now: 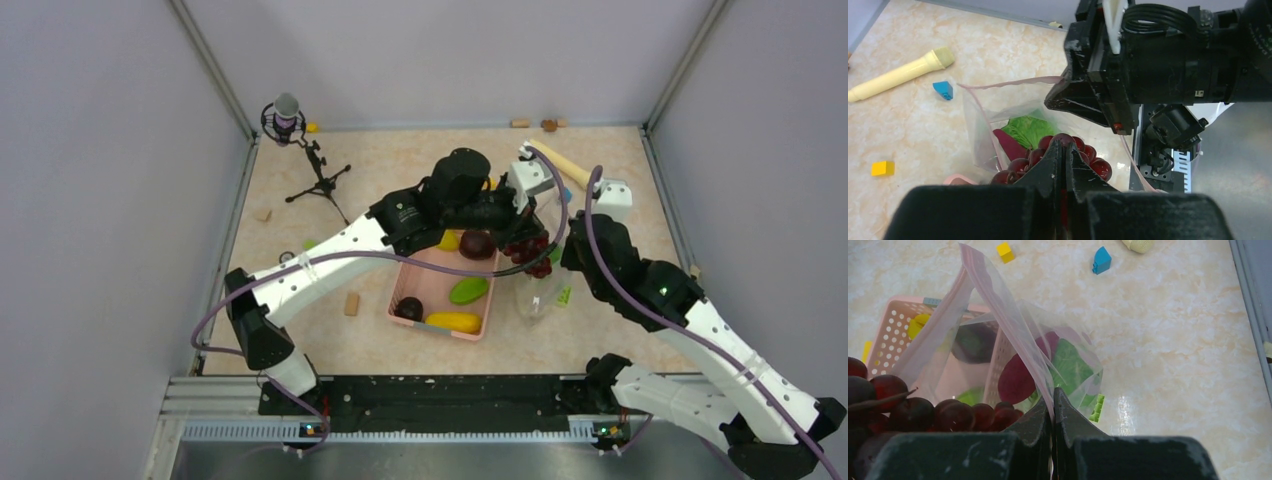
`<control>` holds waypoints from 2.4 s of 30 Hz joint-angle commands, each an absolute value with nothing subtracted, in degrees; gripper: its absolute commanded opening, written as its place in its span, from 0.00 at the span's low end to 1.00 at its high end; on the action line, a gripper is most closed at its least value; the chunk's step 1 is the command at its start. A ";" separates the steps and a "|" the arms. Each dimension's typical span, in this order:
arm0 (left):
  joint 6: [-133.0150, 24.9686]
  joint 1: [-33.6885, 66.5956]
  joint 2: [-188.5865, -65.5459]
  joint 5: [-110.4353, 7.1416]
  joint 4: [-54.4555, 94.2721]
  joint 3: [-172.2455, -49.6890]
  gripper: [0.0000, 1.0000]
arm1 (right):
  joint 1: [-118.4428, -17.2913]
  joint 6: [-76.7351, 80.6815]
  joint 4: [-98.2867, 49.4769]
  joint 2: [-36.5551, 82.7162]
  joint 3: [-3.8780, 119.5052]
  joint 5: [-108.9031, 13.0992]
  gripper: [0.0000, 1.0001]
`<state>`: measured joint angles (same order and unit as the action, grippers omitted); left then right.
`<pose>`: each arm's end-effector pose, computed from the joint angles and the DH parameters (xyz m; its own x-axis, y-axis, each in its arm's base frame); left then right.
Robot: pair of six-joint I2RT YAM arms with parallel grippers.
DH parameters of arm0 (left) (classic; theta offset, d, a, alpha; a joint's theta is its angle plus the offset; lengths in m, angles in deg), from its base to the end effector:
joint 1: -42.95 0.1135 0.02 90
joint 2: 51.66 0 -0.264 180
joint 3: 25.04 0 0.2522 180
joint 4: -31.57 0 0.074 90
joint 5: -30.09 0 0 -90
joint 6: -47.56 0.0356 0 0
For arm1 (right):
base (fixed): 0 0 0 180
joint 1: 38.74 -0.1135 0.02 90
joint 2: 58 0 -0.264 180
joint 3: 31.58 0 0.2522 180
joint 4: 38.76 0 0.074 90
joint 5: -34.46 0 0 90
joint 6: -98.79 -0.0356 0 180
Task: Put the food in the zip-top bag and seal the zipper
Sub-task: Place the fake fruit in the zipper food storage bag.
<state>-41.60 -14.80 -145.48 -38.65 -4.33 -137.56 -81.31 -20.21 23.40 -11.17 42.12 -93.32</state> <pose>0.1912 -0.3273 0.4261 -0.1435 0.2531 -0.9567 0.9752 0.2007 -0.0932 0.1235 0.0839 0.3610 -0.4528 0.1044 -0.8855 0.0607 0.9944 0.0862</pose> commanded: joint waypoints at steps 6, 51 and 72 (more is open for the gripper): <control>-37.02 -17.62 -148.92 -42.06 -2.72 -138.77 0.00 | -81.23 -19.73 22.46 -12.03 42.20 -92.83 0.00; -58.95 -17.50 -122.36 -82.30 16.83 -98.54 0.97 | -81.20 -20.22 22.29 -12.87 42.07 -92.46 0.00; -63.59 -13.74 -137.73 -46.93 21.47 -104.06 0.90 | -81.23 -20.17 21.93 -14.20 41.89 -92.28 0.00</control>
